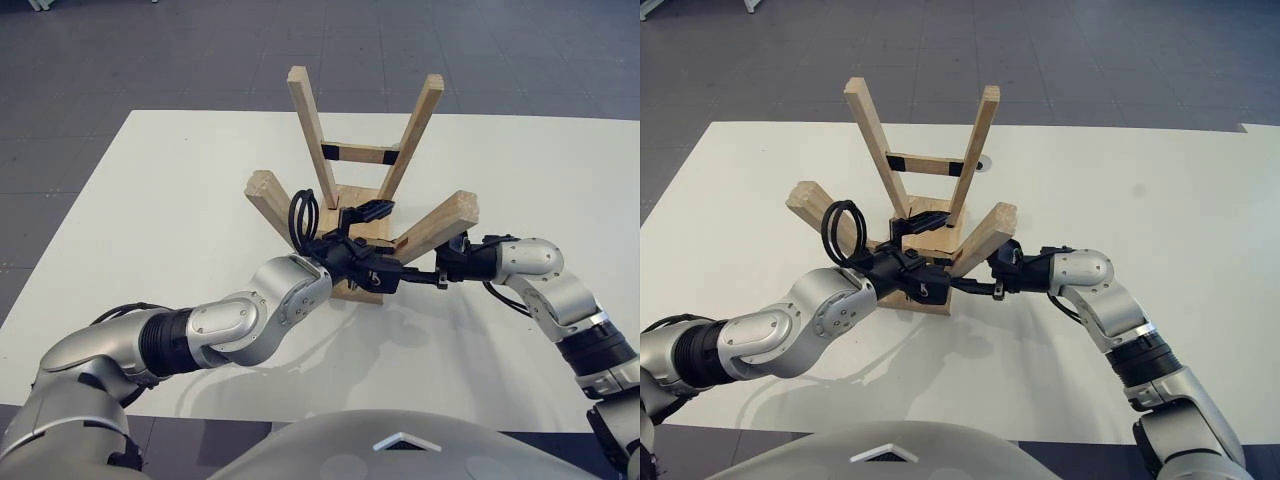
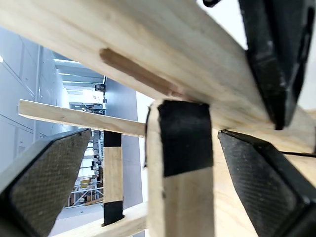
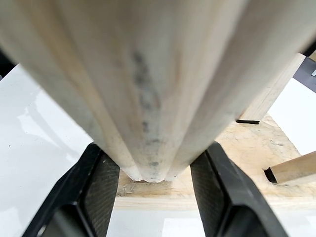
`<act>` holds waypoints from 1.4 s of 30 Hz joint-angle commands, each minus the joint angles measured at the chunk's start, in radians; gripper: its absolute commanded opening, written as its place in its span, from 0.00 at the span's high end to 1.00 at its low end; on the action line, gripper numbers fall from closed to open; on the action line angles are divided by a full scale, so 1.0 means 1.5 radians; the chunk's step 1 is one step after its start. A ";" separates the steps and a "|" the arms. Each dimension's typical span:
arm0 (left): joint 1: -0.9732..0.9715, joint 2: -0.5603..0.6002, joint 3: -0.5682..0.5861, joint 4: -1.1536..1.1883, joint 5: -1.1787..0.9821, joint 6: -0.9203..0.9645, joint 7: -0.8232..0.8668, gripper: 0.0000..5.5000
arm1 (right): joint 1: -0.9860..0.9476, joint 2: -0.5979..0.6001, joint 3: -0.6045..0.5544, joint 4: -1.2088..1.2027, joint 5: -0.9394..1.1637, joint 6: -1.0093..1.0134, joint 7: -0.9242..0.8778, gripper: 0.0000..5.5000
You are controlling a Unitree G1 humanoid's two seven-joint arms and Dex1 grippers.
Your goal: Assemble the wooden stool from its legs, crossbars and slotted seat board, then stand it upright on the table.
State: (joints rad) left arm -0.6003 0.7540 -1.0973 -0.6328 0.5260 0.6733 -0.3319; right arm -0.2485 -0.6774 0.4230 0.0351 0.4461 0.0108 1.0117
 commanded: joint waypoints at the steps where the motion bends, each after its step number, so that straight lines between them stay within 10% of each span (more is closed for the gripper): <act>1: 0.010 -0.026 0.066 0.002 0.054 -0.039 -0.034 0.14 | 0.094 -0.018 0.112 0.147 -0.189 0.111 -0.050 0.63; 42: 0.090 -0.110 0.195 0.025 0.133 -0.137 -0.119 0.14 | 0.065 0.000 0.145 0.237 -0.216 0.058 -0.035 0.63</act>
State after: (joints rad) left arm -0.4618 0.6214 -0.8615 -0.5803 0.6759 0.5306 -0.4964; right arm -0.2906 -0.6441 0.4478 0.1333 0.4461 -0.0726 1.0103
